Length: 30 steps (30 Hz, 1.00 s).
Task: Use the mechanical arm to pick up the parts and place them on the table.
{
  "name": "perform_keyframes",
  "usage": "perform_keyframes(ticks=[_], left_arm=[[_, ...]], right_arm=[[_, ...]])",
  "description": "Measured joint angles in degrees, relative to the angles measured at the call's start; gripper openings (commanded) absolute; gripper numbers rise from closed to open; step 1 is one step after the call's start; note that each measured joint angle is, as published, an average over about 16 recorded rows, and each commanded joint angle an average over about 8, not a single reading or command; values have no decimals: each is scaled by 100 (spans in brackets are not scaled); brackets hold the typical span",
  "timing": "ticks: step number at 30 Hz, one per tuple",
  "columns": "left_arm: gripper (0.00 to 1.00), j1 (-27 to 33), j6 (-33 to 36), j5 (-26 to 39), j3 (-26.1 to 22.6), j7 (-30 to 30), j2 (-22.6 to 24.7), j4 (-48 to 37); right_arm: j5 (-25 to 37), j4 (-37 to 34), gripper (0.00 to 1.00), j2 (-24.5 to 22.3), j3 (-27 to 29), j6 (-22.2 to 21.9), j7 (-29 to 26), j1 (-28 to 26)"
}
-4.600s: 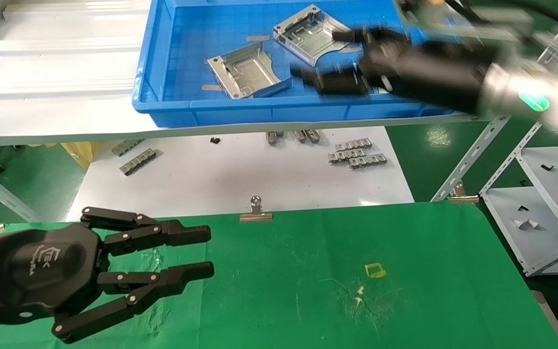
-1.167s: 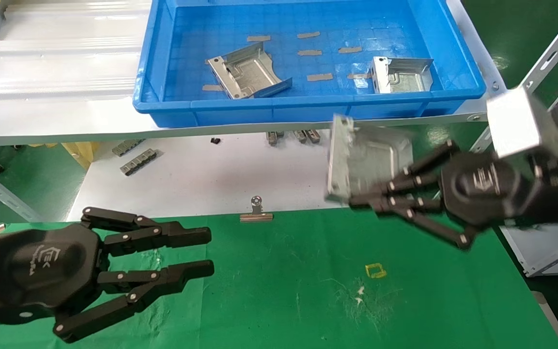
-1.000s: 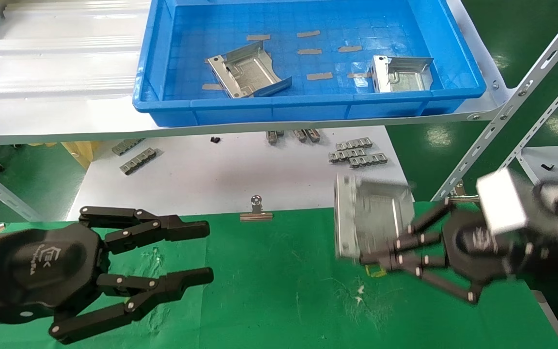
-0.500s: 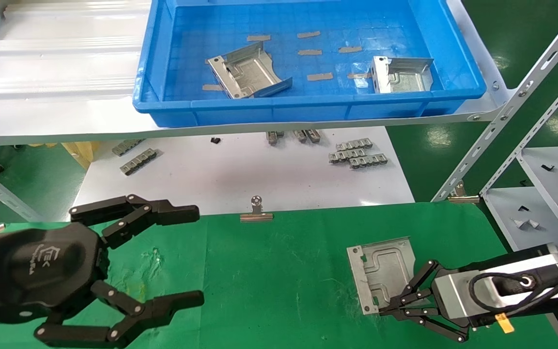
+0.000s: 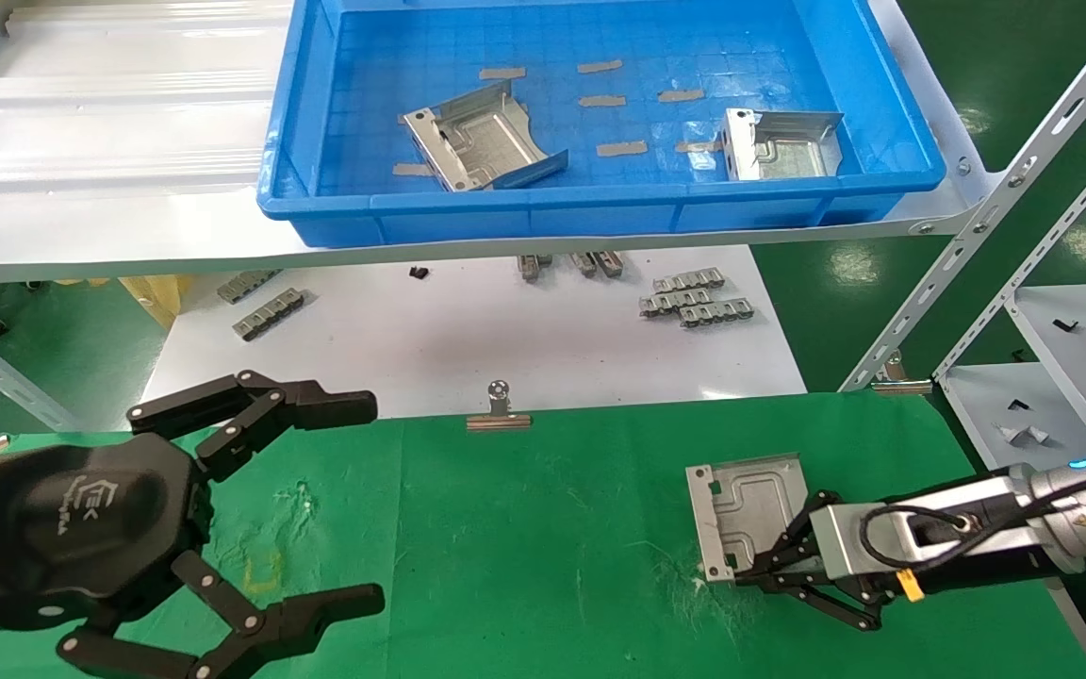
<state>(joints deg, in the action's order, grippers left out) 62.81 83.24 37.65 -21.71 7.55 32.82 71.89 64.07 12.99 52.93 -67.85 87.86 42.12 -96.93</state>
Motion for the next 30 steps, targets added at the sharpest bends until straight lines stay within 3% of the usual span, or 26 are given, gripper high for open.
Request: perform_keyframes(ticks=[3,5,13,20,25,30], left_arm=[[100,0,0,0,0,0,0,0],[100,0,0,0,0,0,0,0],[100,0,0,0,0,0,0,0],[100,0,0,0,-1,0,0,0],[100,0,0,0,-1,0,0,0],[100,0,0,-1,-1,0,0,0]], right_arm=[[21,-250,84,147,-15,-49,113,12],[42,-388,100,238,-28,-89,180,16],[84,-761,100,498,-49,-234,436,-53],[26,-920,100,543,-8,-91,427,-316],[-120,-923,100,468,67,136,46,-575],[-440,-741,100,293,196,342,-791,-765]])
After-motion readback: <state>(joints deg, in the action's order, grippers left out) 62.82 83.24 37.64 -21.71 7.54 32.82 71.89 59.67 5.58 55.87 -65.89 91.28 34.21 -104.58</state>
